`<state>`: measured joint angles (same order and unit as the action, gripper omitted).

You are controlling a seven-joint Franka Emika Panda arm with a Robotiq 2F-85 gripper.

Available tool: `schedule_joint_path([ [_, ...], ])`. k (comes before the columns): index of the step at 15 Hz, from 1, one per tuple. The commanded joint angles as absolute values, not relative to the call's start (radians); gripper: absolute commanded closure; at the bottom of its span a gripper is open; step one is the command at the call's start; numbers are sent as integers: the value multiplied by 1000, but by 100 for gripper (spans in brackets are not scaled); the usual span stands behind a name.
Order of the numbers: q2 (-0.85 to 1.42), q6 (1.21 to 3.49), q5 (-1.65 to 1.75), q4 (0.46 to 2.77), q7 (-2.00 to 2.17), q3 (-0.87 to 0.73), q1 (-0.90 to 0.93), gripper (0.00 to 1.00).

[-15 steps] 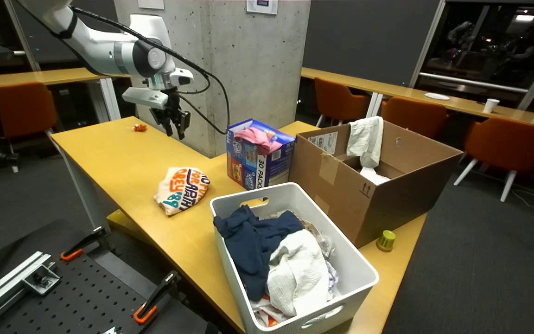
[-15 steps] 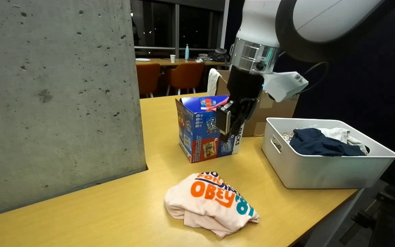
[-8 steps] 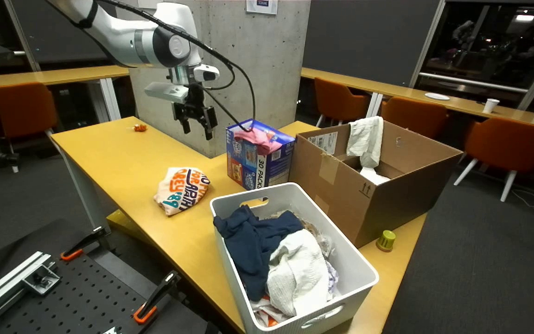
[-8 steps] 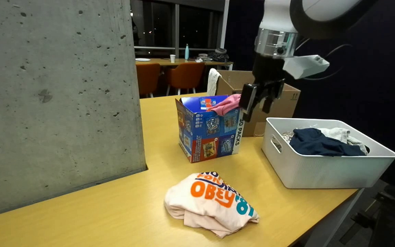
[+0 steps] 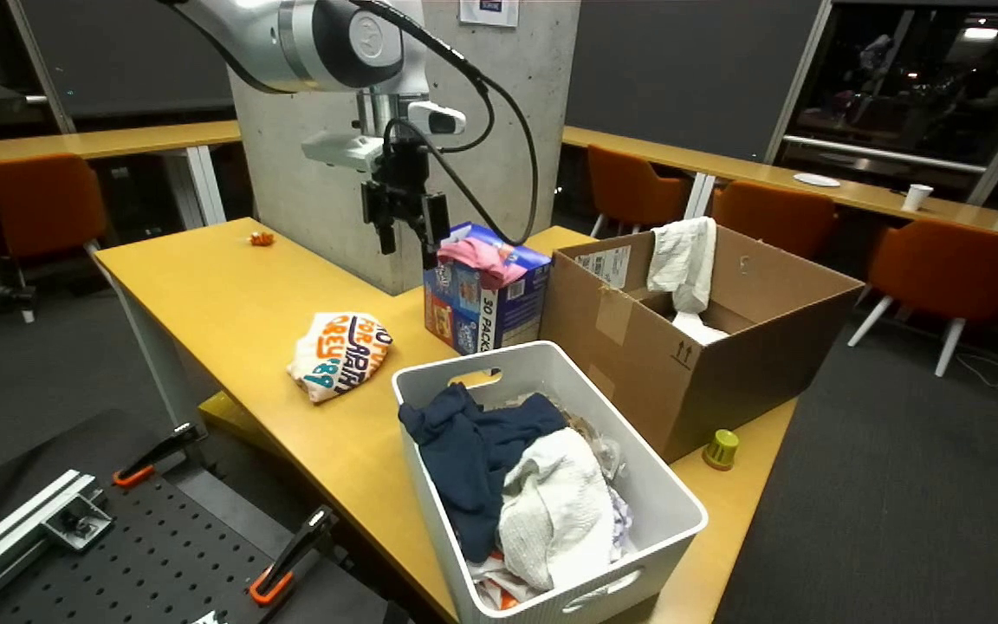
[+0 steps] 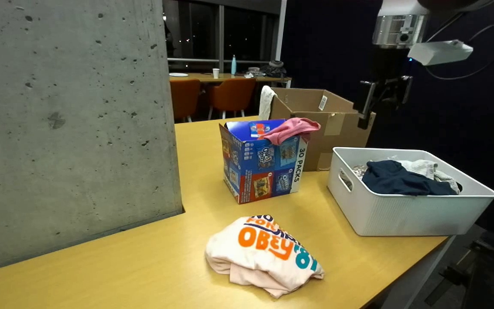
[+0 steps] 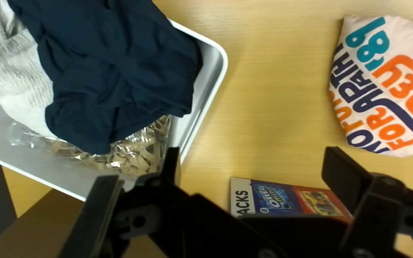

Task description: Pick up the peach shirt with the brown toy from the white basket and put it on the table

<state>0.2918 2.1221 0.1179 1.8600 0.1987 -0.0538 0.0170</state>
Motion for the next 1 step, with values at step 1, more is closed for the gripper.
schedule_joint_path([
  [1, 262, 2088, 104, 1883, 207, -55, 6, 0],
])
